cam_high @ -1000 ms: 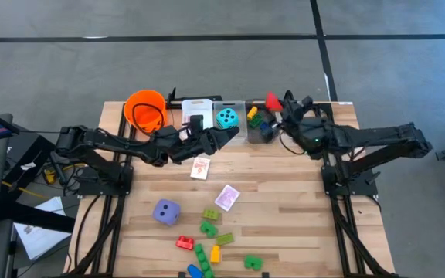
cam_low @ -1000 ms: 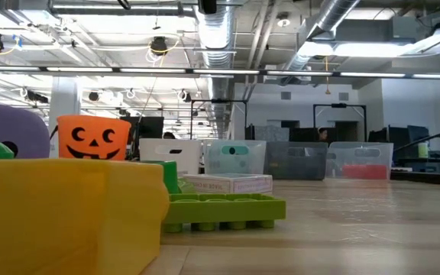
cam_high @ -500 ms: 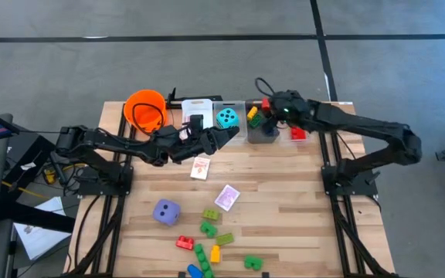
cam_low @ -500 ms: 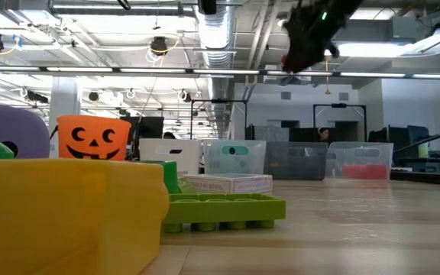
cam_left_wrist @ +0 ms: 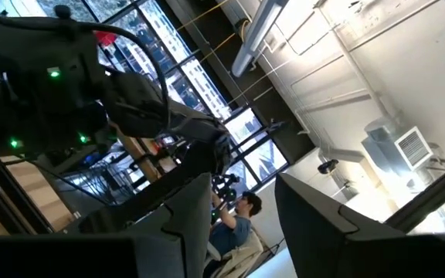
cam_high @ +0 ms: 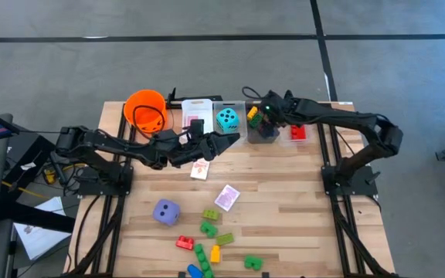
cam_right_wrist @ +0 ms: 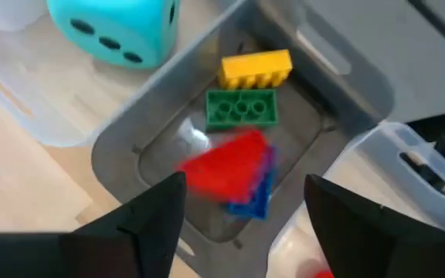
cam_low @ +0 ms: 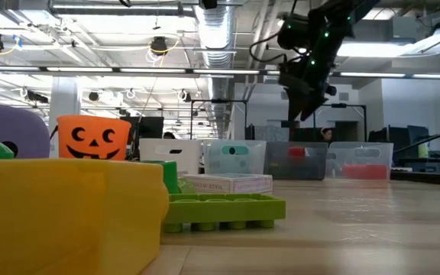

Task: Pick & Place Toys
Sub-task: Put the large green game piece into the right transparent bin

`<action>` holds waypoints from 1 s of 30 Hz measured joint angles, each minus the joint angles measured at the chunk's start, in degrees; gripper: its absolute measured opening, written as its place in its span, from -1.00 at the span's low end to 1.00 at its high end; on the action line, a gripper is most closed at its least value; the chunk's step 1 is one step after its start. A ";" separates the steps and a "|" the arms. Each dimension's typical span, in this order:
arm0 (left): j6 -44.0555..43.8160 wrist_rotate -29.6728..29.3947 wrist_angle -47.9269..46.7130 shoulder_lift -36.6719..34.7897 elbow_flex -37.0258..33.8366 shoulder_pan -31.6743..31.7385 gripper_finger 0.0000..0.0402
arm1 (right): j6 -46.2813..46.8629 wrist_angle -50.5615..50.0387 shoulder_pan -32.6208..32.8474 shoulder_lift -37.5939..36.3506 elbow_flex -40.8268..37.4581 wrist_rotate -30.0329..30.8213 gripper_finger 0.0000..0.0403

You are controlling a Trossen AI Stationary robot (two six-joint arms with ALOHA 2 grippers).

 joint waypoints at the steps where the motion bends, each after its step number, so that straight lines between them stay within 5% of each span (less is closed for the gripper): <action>1: 0.00 -0.01 0.00 0.00 0.00 0.11 -0.32 | 0.00 -0.19 -0.03 0.24 0.02 -0.47 0.29; 12: 0.04 -0.76 0.00 0.00 0.02 0.38 -0.32 | -3.51 0.65 4.56 -3.31 0.00 -6.28 0.32; 30: 1.39 3.48 -0.18 0.04 0.02 -5.74 -0.32 | -5.78 15.14 38.80 -11.59 0.10 -11.39 0.32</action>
